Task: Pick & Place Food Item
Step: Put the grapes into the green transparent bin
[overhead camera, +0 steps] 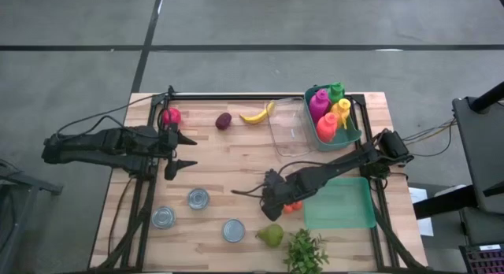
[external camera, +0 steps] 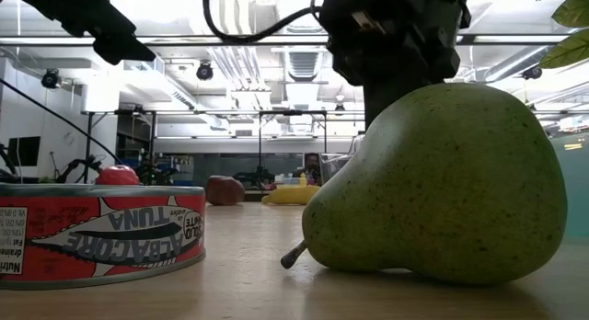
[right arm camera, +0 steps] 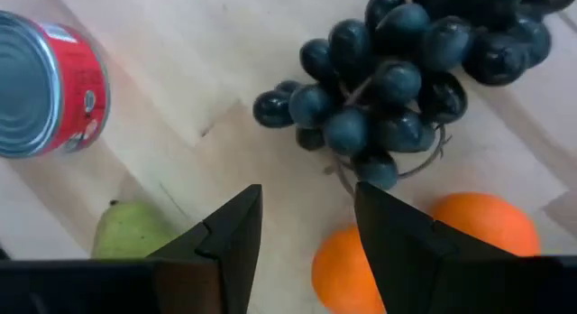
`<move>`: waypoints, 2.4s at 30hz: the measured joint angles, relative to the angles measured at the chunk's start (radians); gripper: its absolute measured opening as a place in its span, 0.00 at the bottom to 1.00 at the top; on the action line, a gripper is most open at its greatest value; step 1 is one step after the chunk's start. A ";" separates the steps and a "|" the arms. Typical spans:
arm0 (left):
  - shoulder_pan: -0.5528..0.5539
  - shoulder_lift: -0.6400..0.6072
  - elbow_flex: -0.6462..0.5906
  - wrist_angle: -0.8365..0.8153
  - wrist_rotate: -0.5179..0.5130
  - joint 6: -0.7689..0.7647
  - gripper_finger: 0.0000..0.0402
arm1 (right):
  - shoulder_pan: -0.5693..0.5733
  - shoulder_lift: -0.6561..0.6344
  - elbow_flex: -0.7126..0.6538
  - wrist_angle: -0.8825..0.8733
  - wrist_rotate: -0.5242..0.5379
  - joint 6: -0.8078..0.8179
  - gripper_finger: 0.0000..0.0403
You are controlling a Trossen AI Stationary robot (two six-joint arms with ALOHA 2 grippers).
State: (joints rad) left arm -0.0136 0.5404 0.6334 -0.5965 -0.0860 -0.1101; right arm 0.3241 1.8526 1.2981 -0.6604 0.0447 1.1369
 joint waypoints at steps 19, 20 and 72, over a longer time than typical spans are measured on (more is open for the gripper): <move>0.000 0.000 0.000 0.000 0.000 0.000 0.86 | 0.012 0.097 0.001 0.050 0.081 -0.062 0.44; 0.000 0.000 0.000 0.000 0.000 0.000 0.86 | 0.012 0.101 0.001 0.050 0.081 -0.063 0.44; 0.000 0.000 0.000 0.000 0.000 0.000 0.85 | 0.011 0.130 0.001 0.038 0.078 -0.067 0.04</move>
State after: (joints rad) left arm -0.0138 0.5404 0.6334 -0.5968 -0.0857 -0.1101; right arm 0.3355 1.9826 1.2995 -0.6223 0.1230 1.0695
